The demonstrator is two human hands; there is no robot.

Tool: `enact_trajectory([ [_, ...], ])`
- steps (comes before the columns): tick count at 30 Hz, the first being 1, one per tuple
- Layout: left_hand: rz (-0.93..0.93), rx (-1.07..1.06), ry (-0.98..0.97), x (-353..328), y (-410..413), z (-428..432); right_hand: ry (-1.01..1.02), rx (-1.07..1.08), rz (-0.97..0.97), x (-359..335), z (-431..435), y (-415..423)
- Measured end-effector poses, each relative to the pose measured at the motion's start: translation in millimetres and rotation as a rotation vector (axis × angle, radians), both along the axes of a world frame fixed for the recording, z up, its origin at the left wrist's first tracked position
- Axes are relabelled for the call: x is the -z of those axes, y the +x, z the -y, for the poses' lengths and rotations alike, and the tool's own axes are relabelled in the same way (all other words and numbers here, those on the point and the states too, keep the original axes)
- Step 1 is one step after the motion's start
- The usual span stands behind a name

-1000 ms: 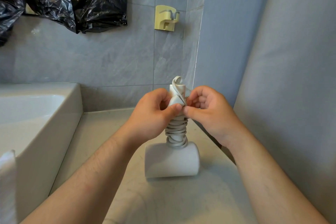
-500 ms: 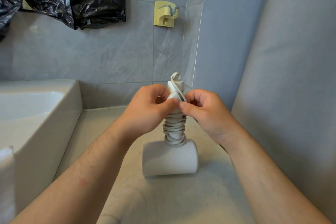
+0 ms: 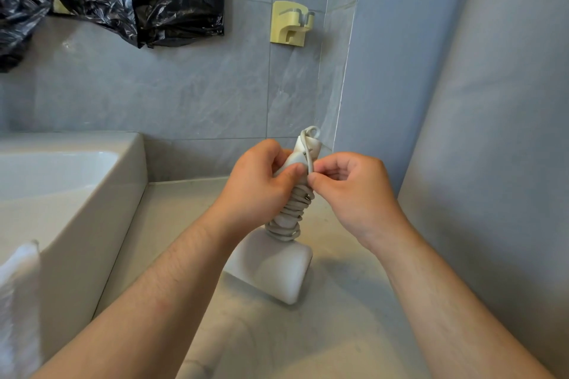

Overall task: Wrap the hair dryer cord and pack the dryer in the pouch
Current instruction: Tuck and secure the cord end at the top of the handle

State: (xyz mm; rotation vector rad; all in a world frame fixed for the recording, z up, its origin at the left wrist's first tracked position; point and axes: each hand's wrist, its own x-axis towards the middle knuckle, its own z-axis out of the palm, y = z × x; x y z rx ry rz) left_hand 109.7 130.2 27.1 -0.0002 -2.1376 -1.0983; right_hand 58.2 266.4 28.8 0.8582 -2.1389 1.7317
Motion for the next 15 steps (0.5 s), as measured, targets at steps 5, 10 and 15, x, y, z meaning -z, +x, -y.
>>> enact_trajectory([
  [5, 0.022, 0.072, 0.151, 3.4, -0.7, 1.9, -0.099, -0.019, 0.037, 2.5, 2.3, 0.9],
  [10, 0.033, 0.18, 0.318, 6.7, -3.4, 6.9, -0.153, -0.039, 0.067, 5.7, 5.5, 0.7],
  [15, -0.02, 0.151, 0.349, 9.7, -0.8, -1.0, -0.188, -0.031, 0.097, 8.1, 8.5, -0.9],
])
